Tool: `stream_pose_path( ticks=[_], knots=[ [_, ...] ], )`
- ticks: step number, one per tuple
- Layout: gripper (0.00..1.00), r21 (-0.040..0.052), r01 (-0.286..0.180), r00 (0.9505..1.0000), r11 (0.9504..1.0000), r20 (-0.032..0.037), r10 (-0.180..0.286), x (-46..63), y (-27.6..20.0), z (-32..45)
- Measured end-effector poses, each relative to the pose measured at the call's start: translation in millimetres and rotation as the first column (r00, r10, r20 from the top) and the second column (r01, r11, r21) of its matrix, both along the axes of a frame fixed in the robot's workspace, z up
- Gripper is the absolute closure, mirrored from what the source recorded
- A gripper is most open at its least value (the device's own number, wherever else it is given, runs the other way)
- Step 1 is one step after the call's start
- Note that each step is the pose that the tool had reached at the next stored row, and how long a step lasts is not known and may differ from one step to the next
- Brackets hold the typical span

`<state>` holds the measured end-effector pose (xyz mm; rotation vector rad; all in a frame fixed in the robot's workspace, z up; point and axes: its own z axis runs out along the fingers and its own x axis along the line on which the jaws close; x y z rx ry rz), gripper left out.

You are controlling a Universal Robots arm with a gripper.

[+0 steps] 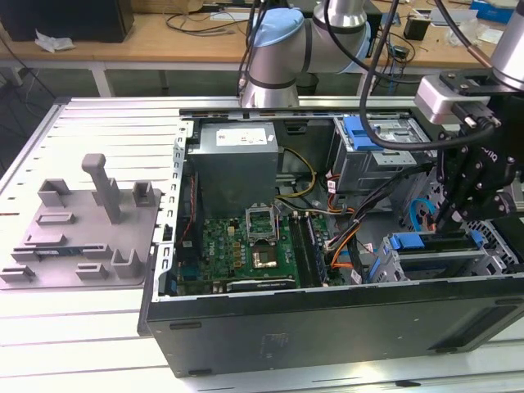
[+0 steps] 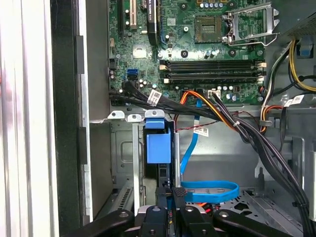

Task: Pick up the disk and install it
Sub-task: 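Insert the second disk wire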

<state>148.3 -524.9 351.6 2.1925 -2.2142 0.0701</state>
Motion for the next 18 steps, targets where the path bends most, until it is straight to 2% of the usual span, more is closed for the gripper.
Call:
stream_pose_path(
  ticks=[16,17,18],
  knots=[
    [0.84,-0.0002,-0.002,1.0,1.0,0.0,0.002,0.0,0.6,-5.6],
    [0.84,0.0001,-0.002,1.0,1.0,0.0,0.002,0.0,0.3,-6.7],
    [0.84,-0.0001,-0.002,1.0,1.0,0.0,0.002,0.0,-2.0,-6.8]
  ],
)
